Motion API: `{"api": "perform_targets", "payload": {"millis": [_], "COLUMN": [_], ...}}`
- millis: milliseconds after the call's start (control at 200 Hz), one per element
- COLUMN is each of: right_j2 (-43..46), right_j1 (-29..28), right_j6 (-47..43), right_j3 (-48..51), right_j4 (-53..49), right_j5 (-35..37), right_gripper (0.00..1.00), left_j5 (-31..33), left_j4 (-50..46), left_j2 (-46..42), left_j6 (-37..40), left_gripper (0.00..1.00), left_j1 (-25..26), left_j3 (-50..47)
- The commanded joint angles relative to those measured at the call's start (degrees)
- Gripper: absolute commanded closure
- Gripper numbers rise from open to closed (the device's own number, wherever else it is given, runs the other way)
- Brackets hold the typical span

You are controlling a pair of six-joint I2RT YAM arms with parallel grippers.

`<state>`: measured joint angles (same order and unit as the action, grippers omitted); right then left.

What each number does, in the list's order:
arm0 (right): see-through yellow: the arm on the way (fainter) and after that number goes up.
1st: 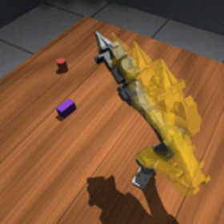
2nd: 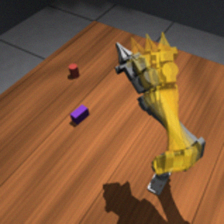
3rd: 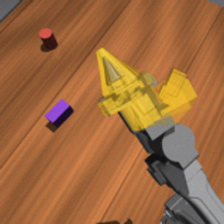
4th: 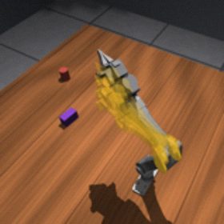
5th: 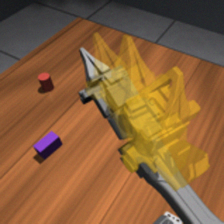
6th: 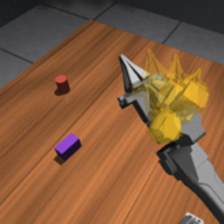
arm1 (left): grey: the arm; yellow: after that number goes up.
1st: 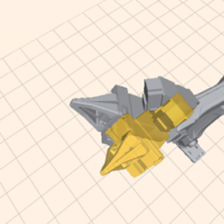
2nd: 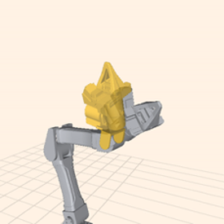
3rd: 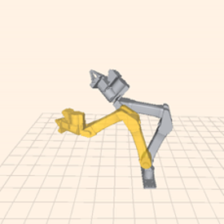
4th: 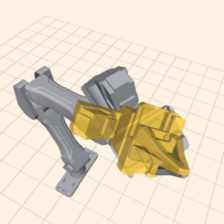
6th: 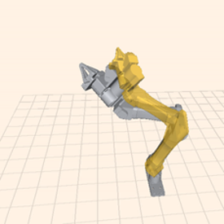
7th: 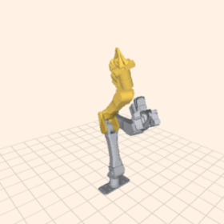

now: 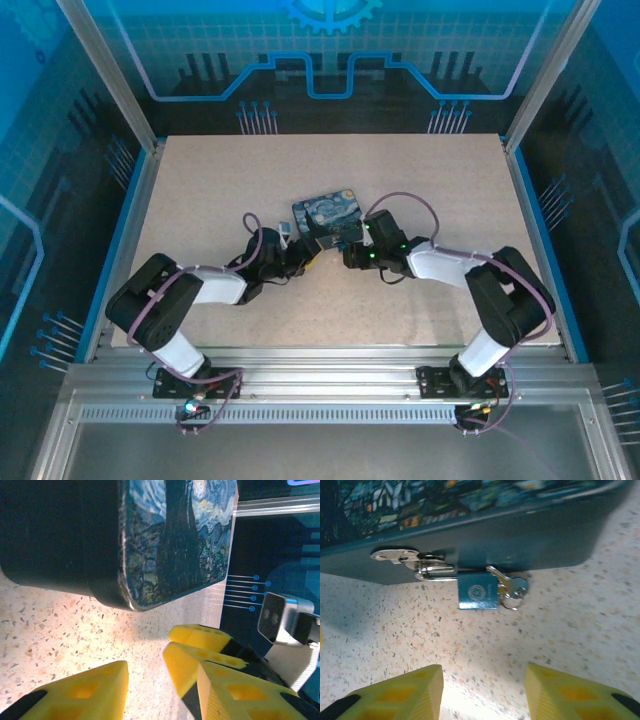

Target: Unlock a padlock with a key

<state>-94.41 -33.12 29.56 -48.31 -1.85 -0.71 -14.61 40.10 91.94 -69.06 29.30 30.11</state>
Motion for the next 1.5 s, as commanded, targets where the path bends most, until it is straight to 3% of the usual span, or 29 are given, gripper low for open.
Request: {"api": "perform_targets", "payload": {"millis": [0,215,715,1185,1491], "right_j2": [-2.88,-7.46,-15.32,-18.09,-15.58], "right_j1": [-1.46,-3.20,-3.87,-7.58,-10.51], "right_j6": [0.25,-0.53,-2.19,-7.18,-14.13], "right_j3": [-1.78,-6.63,-11.18,-13.83,-11.84], "right_j4": [1.66,1.39,1.79,-0.71,1.13], "right_j5": [4.28,8.76,12.20,16.96,20.52], "right_gripper": [0.49,0.44,0.46,0.74,0.81], "left_j5": [0.72,-0.02,-1.56,-2.29,-2.44], "left_j4": [-2.97,-3.19,-2.92,-1.01,-0.82], "left_j2": [-1.49,-2.80,-2.94,-0.65,-0.87], "left_j6": [1.50,1.60,1.62,0.99,0.88], "left_gripper": [0.59,0.58,0.59,0.60,0.60], "left_j1": [-0.99,-2.58,-4.69,-5.35,-7.14], "left_j3": [-1.93,-2.95,-3.83,-4.17,-4.18]}}
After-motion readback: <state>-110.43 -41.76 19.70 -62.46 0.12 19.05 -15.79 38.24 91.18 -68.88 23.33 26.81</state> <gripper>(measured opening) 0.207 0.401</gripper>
